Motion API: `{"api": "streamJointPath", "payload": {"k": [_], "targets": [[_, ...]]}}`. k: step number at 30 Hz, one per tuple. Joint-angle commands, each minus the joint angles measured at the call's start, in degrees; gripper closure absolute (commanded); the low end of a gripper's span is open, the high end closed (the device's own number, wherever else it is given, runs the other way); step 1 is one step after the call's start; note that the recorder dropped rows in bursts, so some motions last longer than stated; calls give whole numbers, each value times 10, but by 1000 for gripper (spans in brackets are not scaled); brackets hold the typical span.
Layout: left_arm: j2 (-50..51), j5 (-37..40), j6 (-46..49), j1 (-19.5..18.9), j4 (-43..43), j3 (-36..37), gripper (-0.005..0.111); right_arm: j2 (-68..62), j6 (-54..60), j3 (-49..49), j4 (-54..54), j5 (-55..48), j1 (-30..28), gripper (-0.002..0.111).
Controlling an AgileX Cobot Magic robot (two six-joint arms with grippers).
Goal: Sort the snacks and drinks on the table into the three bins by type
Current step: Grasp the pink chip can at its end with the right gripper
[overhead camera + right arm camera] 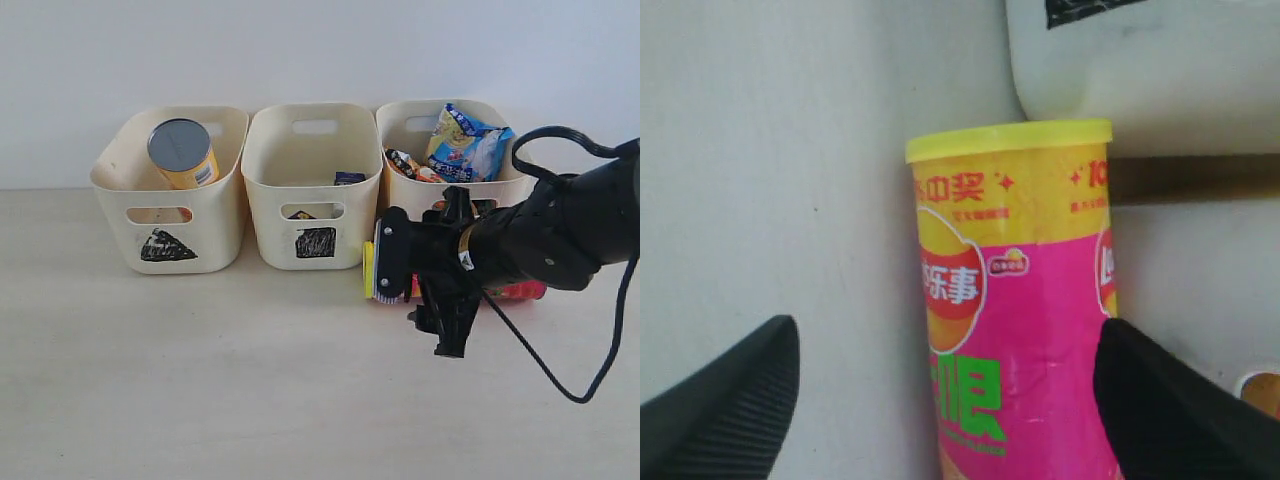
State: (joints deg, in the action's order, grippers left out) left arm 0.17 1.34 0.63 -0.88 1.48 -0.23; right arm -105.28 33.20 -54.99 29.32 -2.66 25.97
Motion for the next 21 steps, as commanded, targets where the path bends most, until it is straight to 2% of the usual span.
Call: {"api": "streamJointPath", "payload": {"k": [1, 21], "targets": [[-2, -7, -1, -2, 7, 2, 102, -12, 3, -7, 1, 27, -21, 37], [-2, -7, -1, -2, 7, 2, 102, -80, 64, -23, 6, 106, -67, 37]]}}
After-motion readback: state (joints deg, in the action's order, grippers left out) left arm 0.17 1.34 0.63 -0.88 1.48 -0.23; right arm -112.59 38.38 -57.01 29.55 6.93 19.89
